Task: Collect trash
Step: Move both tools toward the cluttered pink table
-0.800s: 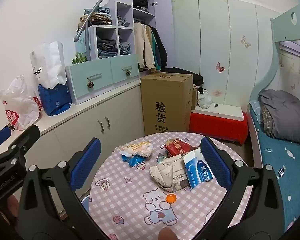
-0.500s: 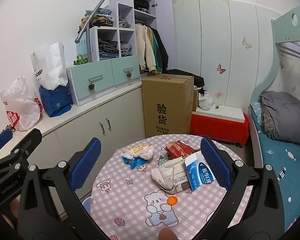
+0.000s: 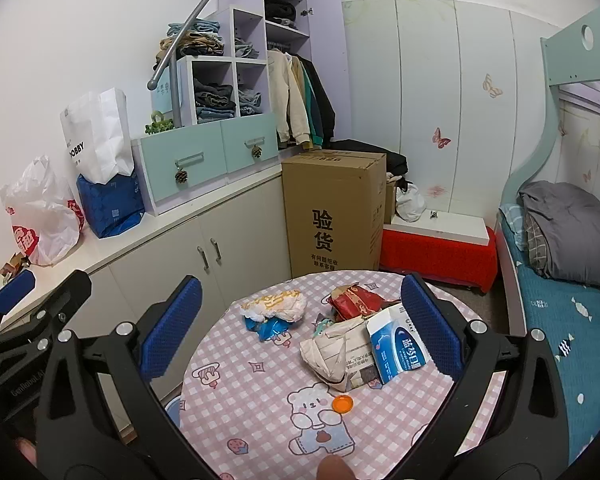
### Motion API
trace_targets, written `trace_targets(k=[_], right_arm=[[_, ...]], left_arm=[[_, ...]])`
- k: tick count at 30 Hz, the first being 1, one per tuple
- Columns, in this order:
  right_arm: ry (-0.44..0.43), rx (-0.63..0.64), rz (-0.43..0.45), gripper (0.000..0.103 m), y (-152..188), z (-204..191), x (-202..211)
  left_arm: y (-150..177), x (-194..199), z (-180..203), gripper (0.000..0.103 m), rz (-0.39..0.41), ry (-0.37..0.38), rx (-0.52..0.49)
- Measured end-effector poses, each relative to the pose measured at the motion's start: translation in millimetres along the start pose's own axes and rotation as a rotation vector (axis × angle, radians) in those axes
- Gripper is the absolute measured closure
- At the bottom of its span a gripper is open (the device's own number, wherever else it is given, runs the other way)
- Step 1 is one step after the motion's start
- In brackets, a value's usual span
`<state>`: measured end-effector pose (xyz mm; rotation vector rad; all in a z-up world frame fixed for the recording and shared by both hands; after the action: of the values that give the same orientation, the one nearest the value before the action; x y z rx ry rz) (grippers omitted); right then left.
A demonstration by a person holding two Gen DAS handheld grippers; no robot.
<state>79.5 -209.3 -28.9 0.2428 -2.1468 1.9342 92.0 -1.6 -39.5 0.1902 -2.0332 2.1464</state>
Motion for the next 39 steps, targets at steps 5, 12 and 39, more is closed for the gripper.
trace_targets(k=[5,12,39], right_arm=[[0.000,-0.002,0.002,0.006,0.0,0.0,-0.1],[-0.006,-0.004,-0.004,0.006,-2.2,5.3,-2.8],[0.044,-0.025,-0.169,0.006,60.9,35.5,-67.7]], left_arm=[[2.3,-2.2,2.8,0.004,0.000,0.011,0.010],[6.2,-4.5,3.1,0.004,-0.005,0.012,0.008],[57.0,-64.0,6.2,0.004,-0.143,0.012,0.006]])
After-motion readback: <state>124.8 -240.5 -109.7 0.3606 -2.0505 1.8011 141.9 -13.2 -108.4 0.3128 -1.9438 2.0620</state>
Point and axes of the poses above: each gripper's, at about its wrist camera, not at the fingertips, and x roughly against the way its jaws point, z to its right, y to its underside, the point moved 9 cm from there along -x, roughly the way its jaws point, and after that the axes turned 7 degrees about z, right-handed, at the moved point
